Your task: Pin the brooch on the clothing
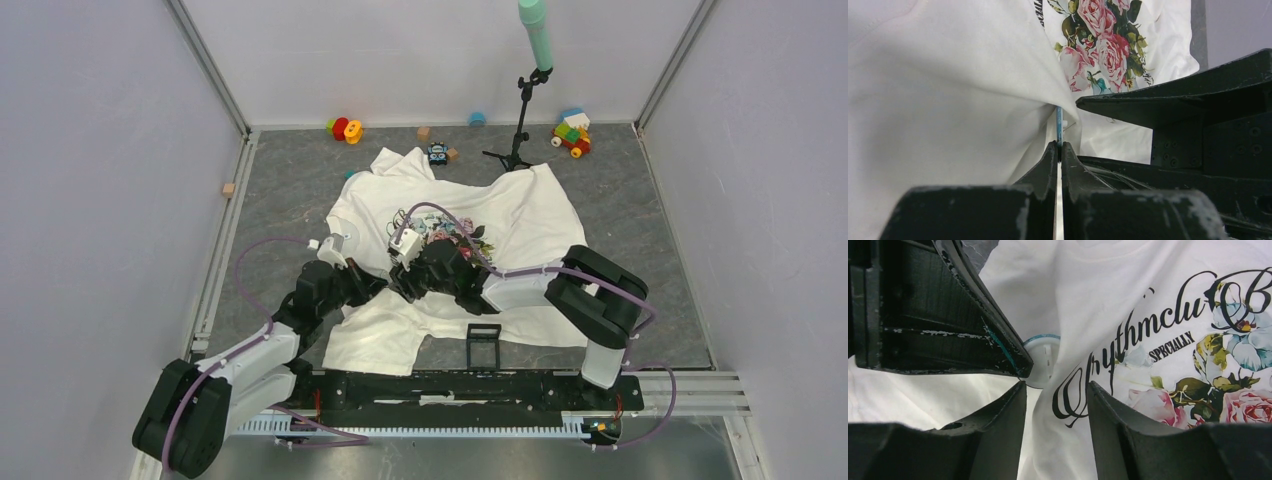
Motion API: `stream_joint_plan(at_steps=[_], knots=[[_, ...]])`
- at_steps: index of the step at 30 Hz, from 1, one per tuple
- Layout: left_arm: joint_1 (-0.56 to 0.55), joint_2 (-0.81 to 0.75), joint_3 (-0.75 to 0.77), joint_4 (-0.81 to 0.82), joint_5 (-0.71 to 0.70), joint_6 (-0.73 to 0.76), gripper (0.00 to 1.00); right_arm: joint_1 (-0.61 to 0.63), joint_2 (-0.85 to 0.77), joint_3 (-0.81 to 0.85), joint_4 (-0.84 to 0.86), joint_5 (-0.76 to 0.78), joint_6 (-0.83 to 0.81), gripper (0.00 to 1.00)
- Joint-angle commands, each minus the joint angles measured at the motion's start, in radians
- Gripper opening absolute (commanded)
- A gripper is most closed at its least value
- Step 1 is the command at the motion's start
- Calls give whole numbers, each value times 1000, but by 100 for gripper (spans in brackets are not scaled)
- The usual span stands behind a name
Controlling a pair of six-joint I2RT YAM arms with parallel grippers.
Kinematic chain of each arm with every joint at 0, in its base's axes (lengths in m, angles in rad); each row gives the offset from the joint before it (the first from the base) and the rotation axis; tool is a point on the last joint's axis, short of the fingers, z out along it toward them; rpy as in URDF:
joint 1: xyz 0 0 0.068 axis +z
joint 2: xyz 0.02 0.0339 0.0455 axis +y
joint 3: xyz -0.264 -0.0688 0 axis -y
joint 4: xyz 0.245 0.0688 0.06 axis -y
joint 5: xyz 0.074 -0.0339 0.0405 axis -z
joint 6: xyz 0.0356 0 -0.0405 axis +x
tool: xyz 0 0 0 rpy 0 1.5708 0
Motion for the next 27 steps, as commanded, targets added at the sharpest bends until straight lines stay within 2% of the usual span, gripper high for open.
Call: stream_joint_plan(at_steps=[1,8,11,17,25,26,27], knots=[[0,-21,25,15,11,-9,2,13,33,54,-8,42,-39,47],[-1,-50,23,15,-3,72,2,19,25,64,-59,71,-54,10],[0,-59,26,14,-7,119,2,25,26,78,-83,66,-65,0],[-1,-25,45,2,-9,151,2,37,26,99,-119,71,-93,0],[-1,-47,41,36,-1,113,2,44,16,79,-133,71,-90,0],[-1,-47,40,40,3,108,2,43,8,70,-129,71,-90,1],[-1,-47,40,42,9,106,2,44,-1,62,-126,70,-89,5]])
